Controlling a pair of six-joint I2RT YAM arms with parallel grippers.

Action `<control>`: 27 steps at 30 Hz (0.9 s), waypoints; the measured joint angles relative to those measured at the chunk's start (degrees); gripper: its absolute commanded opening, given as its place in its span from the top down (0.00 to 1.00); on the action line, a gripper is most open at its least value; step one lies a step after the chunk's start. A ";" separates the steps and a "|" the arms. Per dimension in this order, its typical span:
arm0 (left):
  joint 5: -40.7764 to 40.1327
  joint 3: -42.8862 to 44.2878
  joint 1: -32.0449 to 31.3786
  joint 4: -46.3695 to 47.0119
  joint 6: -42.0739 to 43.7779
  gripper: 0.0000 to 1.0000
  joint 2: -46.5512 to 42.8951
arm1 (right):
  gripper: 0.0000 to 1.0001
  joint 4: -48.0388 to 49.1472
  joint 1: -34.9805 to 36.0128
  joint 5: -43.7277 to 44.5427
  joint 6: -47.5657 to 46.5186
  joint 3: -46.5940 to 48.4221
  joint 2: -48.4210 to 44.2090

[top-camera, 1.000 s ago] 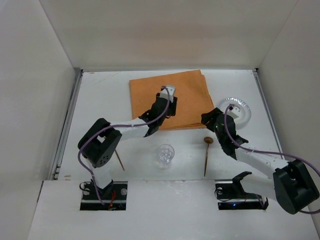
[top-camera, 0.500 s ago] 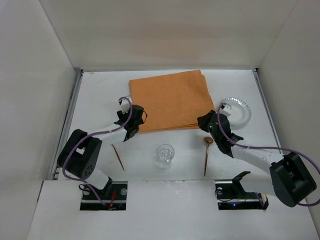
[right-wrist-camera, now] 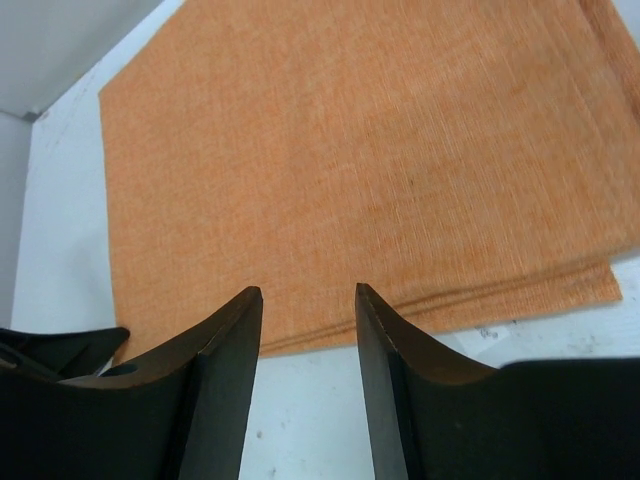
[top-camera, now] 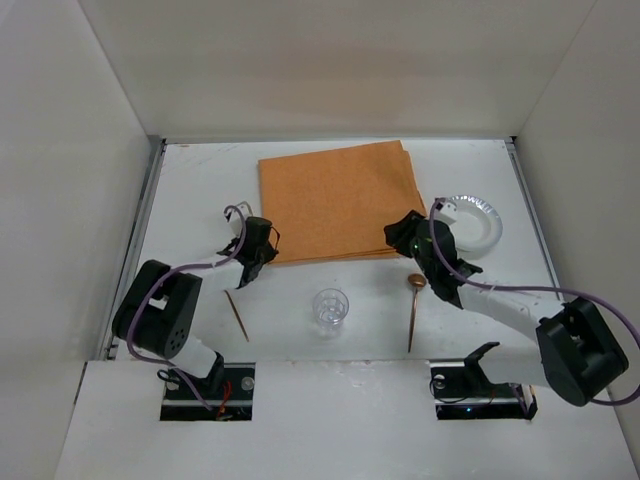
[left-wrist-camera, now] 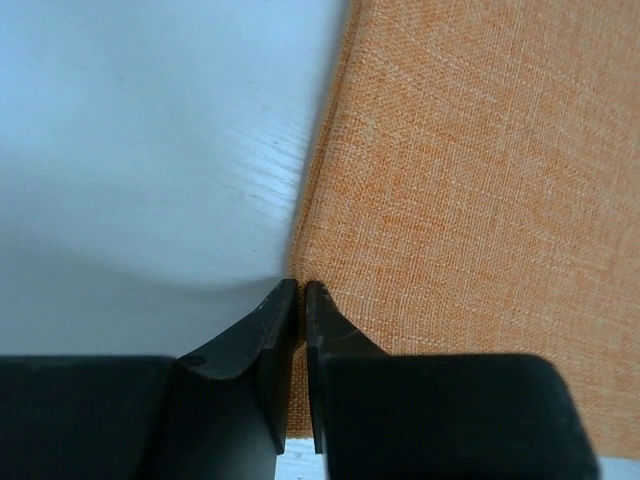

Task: Set the dinner table for one person

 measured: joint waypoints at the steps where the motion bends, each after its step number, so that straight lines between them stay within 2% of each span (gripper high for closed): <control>1: 0.07 -0.83 0.55 0.90 -0.37 0.96 -0.44 | 0.53 0.02 0.00 0.02 -0.02 0.74 0.39; 3: -0.39 -2.54 1.64 2.01 -0.87 0.96 -1.75 | 0.58 -0.02 -0.02 -0.02 -0.04 2.23 1.36; 7: -3.63 -5.35 2.58 2.40 -1.49 0.96 -4.39 | 0.78 -0.63 -0.66 -0.09 -0.44 7.19 5.55; 11: -5.09 -6.47 3.74 2.51 -2.05 0.95 -5.68 | 0.87 -2.19 -3.50 -0.76 -0.63 16.04 13.29; 19: -6.25 -8.76 4.52 3.41 -2.51 0.93 -9.25 | 0.89 -7.93 -12.90 -9.70 -0.04 45.53 38.56; 23: -6.27 -8.94 4.39 3.52 -3.17 0.93 -9.81 | 0.88 -15.47 -15.56 -14.73 0.15 60.72 51.25; 27: -5.95 -10.14 4.87 4.63 -4.09 0.93 -10.80 | 0.87 -25.16 -16.48 -17.70 1.16 71.95 60.26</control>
